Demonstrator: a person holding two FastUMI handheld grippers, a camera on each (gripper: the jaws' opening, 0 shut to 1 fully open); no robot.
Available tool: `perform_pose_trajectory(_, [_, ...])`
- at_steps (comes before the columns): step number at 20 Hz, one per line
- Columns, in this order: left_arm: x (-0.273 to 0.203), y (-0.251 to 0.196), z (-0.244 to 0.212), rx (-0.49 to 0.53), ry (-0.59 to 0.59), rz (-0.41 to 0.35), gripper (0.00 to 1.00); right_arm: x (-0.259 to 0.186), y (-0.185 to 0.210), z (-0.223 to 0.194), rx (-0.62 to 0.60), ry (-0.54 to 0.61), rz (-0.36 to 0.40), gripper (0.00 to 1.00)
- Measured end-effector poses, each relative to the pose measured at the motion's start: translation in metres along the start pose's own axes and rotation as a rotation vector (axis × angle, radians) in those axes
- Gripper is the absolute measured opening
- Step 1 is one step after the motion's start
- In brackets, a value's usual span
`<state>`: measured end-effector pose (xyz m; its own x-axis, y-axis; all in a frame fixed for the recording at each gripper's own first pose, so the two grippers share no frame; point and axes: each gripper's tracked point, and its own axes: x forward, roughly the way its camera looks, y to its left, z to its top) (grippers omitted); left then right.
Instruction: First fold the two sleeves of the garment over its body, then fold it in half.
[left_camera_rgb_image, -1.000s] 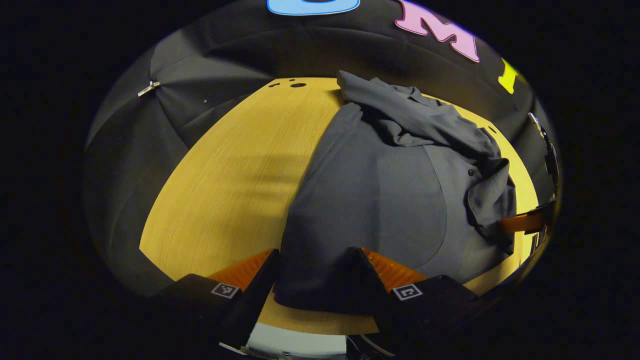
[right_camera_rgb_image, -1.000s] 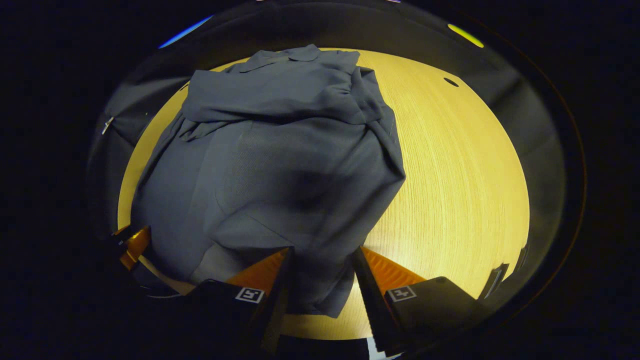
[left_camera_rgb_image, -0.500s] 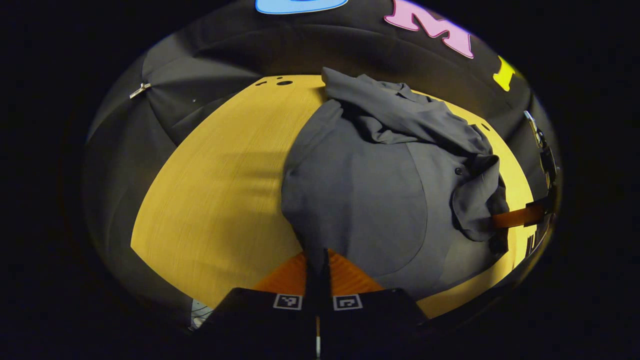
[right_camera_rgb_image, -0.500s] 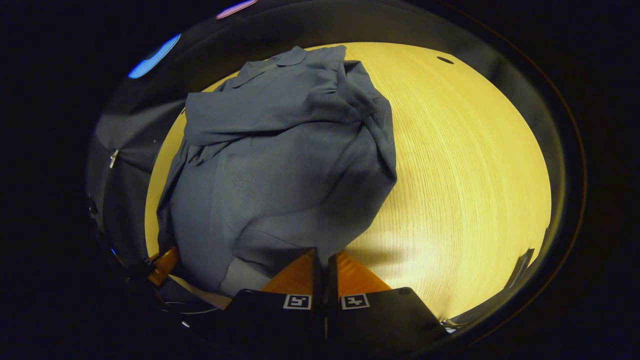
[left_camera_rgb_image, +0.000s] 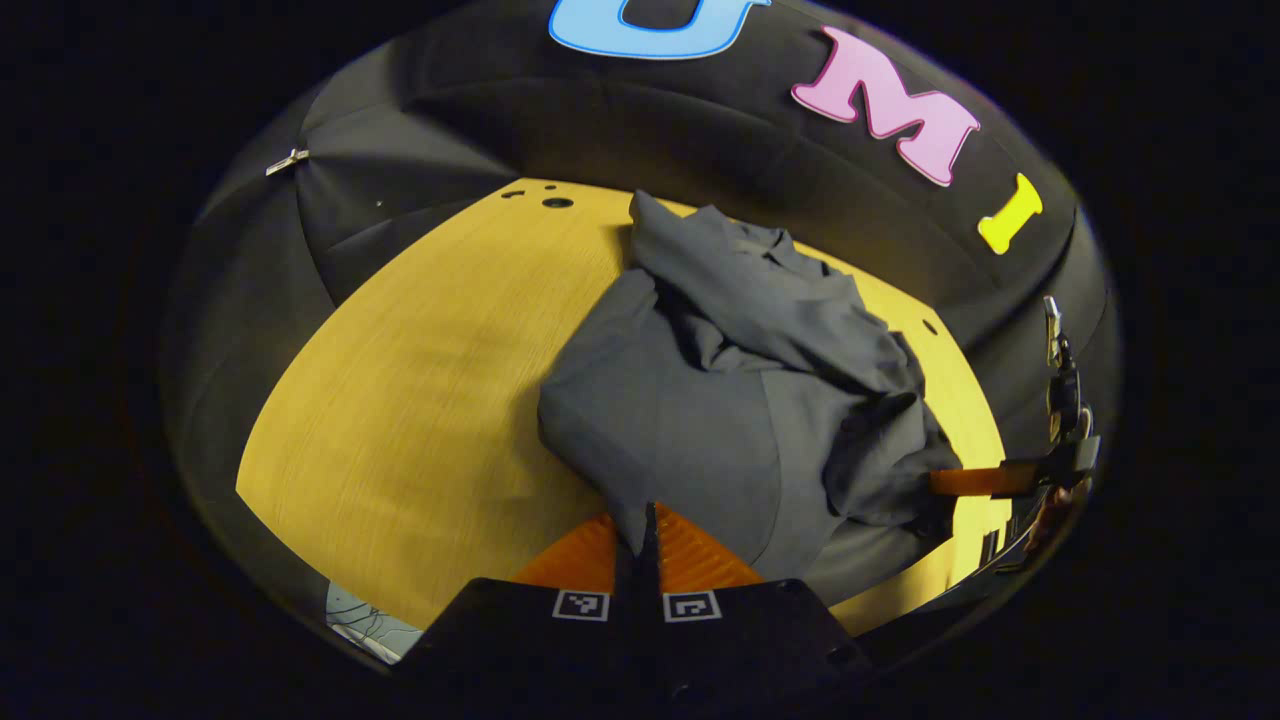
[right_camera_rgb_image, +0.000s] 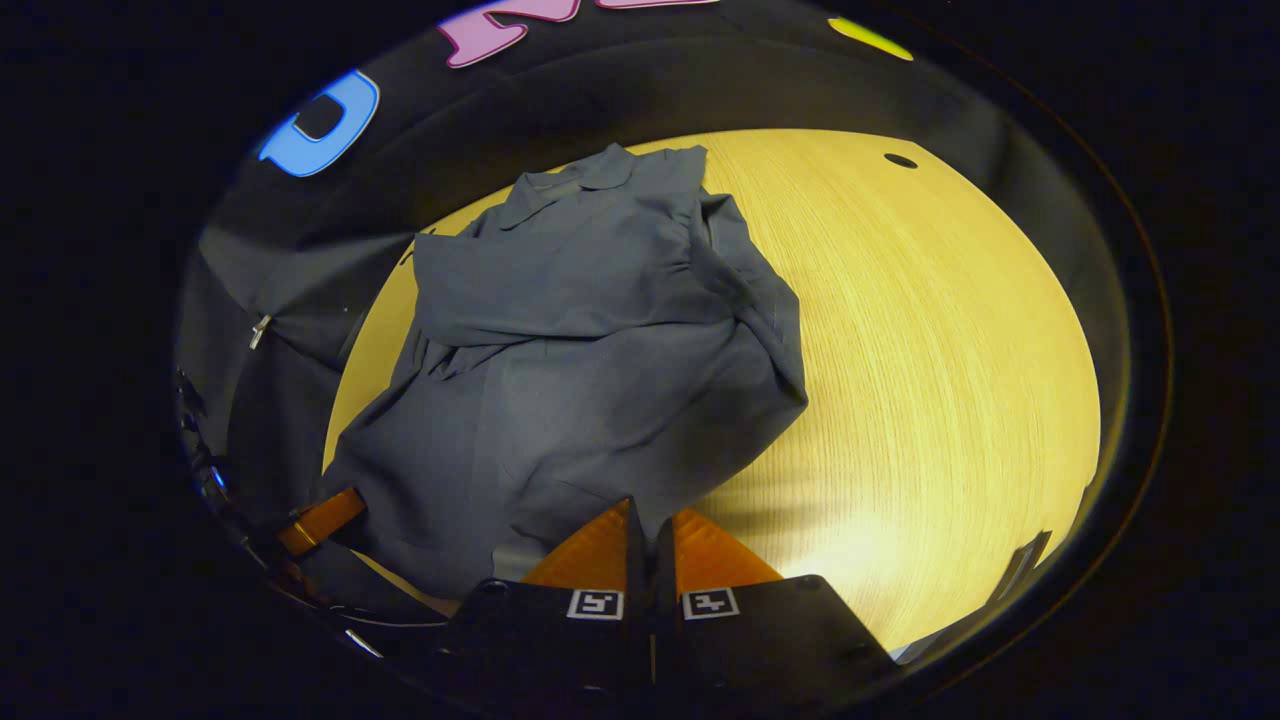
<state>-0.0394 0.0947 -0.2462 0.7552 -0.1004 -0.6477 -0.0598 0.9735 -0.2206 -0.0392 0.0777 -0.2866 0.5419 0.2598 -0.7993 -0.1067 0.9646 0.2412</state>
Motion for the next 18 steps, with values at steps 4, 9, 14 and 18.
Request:
perform_pose_trajectory(4, [-0.010, -0.010, 0.030, -0.003, -0.049, -0.012, 0.06, -0.013, 0.005, 0.020, 0.004, -0.039, 0.024, 0.07])
perform_pose_trajectory(9, [-0.014, -0.017, 0.064, -0.020, -0.093, -0.021, 0.05, -0.024, 0.010, 0.060, -0.008, -0.110, 0.048, 0.07])
perform_pose_trajectory(14, [-0.011, -0.026, 0.107, -0.030, -0.148, -0.036, 0.05, -0.026, 0.015, 0.098, -0.011, -0.168, 0.070, 0.07])
perform_pose_trajectory(18, [0.000, -0.032, 0.146, -0.029, -0.197, -0.035, 0.02, -0.021, 0.020, 0.129, 0.016, -0.205, 0.093, 0.07])
